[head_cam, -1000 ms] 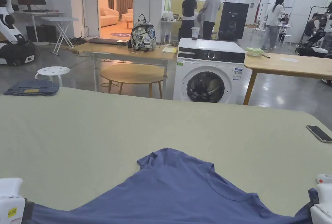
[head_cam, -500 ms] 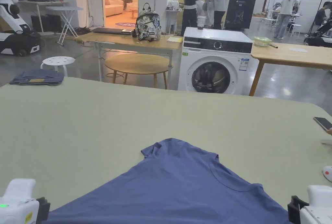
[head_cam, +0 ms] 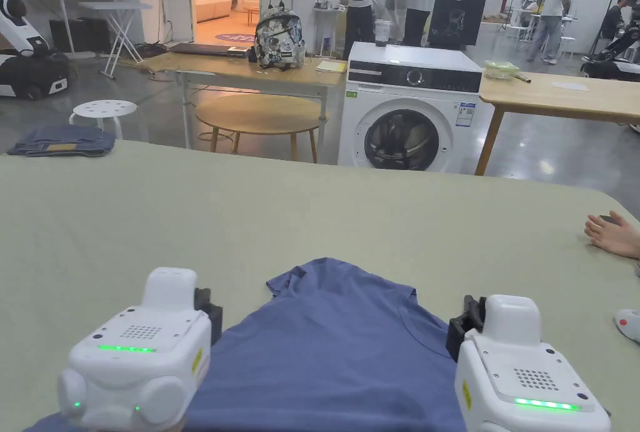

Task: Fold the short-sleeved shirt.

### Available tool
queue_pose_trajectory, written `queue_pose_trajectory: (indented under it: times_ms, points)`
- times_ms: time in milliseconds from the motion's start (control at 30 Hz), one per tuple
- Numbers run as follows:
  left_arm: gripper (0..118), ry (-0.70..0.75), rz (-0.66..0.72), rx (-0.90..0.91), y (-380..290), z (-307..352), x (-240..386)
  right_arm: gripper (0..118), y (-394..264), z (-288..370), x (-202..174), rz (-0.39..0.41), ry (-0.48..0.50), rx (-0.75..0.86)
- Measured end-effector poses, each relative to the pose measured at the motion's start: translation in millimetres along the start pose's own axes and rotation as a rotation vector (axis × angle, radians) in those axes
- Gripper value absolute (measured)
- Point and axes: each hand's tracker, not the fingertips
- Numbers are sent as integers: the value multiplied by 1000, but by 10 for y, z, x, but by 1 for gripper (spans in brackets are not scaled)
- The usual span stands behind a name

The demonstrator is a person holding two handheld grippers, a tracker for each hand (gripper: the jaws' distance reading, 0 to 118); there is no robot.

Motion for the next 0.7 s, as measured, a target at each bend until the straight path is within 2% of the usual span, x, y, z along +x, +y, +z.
queue_pose_trajectory:
  times_ms: [67,267,367,500,700]
  points:
    - [0,-5,-17,26,61,37,154,0,47,2,-65,-20,0,10]
    - [0,-9,-43,65,150,142,314,0,119,42,-157,-48,25,18]
    - [0,-10,-57,28,151,173,277,0,123,75,-211,-30,39,14]
    - [0,4,-10,-74,69,205,65,0,86,79,-279,-11,66,-8]
    - [0,60,88,-235,-184,209,-610,0,-29,14,-388,-2,94,-67]
